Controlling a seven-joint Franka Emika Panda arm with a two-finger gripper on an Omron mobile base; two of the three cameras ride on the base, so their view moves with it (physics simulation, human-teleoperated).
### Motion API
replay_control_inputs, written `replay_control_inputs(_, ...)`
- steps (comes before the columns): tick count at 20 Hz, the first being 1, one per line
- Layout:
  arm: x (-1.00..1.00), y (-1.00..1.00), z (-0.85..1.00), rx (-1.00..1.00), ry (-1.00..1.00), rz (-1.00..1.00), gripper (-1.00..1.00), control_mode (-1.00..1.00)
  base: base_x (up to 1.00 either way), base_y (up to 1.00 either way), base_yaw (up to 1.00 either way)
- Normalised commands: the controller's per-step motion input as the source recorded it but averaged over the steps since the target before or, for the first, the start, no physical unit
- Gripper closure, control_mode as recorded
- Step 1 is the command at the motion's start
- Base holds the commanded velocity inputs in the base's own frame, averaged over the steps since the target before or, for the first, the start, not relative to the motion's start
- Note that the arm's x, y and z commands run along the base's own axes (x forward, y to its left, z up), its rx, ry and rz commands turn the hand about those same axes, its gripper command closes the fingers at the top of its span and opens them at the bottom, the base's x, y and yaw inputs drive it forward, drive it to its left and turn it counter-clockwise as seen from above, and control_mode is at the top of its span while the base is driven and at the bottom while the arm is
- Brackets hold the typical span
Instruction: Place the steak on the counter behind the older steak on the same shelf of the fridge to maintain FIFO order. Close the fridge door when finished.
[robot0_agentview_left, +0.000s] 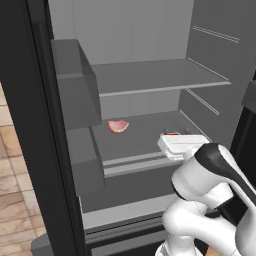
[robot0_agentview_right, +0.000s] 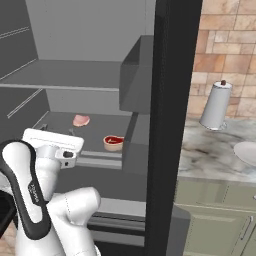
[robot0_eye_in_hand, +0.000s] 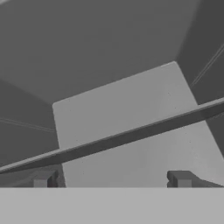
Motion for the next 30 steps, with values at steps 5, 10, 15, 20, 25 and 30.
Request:
replay_control_inputs(5, -0.07, 0.02, 0.03, -0.04, -0.01, -0.08, -1.0, -1.0, 0.0, 0.0, 0.0)
replay_control_inputs(10, 0.0, 0.01, 0.0, -0.01, 0.0, 0.0, -1.0, -1.0, 0.0, 0.0, 0.0)
replay_control_inputs(15, -0.29, 0.0, -0.04, 0.0, 0.0, -0.06, -1.0, -1.0, 0.0, 0.0, 0.0)
replay_control_inputs(20, -0.2, 0.0, -0.01, 0.0, -0.01, -0.03, -1.0, 1.0, -0.79, 0.0, -0.12)
replay_control_inputs(25, 0.0, 0.0, 0.0, 0.0, 0.0, 0.0, -1.0, 1.0, -0.72, 0.0, -0.13)
replay_control_inputs(30, 0.0, 0.0, 0.0, 0.0, 0.0, 0.0, -1.0, 1.0, -0.35, 0.0, -0.07)
